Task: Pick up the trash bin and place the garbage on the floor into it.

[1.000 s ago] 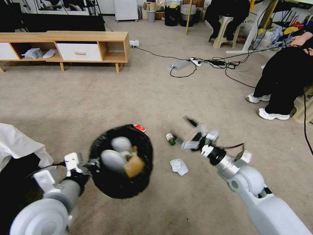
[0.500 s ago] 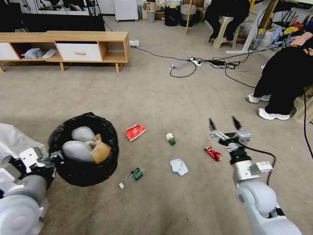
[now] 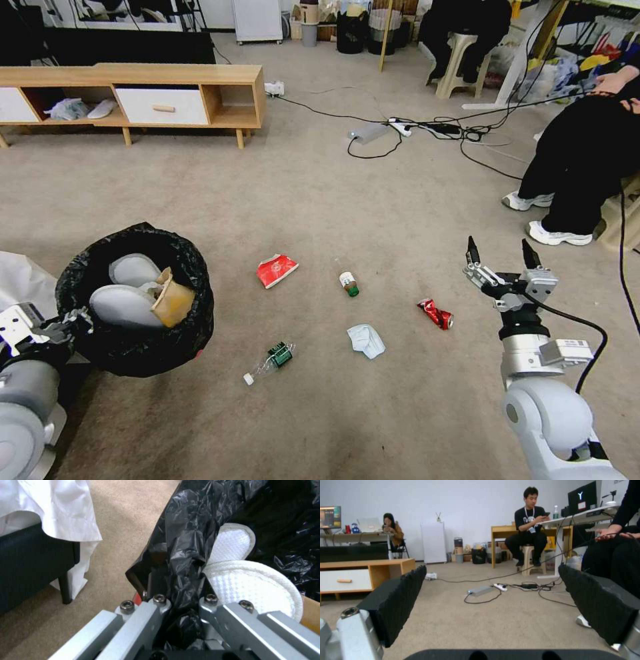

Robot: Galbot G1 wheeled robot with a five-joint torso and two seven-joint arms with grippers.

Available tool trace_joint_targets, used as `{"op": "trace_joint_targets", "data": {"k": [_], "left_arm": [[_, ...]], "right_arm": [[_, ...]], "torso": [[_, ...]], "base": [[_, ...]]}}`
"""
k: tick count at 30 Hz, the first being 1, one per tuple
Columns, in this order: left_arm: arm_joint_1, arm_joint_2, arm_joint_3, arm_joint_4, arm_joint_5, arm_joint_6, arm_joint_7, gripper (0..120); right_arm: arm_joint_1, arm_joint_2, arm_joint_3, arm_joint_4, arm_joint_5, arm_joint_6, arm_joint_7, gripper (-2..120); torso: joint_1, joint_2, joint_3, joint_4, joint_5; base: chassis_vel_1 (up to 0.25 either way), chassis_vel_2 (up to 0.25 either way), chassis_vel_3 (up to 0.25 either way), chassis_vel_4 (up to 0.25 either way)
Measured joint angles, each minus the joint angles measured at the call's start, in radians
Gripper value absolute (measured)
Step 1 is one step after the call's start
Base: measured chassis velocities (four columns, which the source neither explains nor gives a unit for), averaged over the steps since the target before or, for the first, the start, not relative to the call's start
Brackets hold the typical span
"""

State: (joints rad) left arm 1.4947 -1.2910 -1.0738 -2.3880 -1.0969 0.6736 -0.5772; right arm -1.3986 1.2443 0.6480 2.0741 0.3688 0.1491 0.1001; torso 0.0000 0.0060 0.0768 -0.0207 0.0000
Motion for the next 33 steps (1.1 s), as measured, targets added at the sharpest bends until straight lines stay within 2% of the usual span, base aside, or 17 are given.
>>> {"op": "trace_joint_targets", "data": {"k": [6,13,33], "left_arm": [[0.004,-0.004,0.003,0.000,0.002,0.000,0.004,4],[0.012,-0.023,0.042,-0.006,0.030,-0.001,0.014,4],[0.015,-0.015,0.038,-0.005,0.032,-0.003,0.017,4]], "right_arm": [[0.003,0.000,-0.002,-0.004,0.001,0.000,0.000,100],[0.006,-0.004,-0.009,-0.016,0.007,0.008,-0.007,100],[0.005,-0.017,-0.001,-0.013,0.010,0.010,-0.009,100]], "torso": [[0.000,0.000,0.000,0.0000,0.0001],[0.000,0.000,0.000,0.0000,0.0000],[0.000,0.000,0.000,0.0000,0.0001]], "base": [[0.000,0.000,0.000,0.000],[-0.007,0.002,0.002,-0.006],[-0.069,0.065,0.066,-0.074]]}}
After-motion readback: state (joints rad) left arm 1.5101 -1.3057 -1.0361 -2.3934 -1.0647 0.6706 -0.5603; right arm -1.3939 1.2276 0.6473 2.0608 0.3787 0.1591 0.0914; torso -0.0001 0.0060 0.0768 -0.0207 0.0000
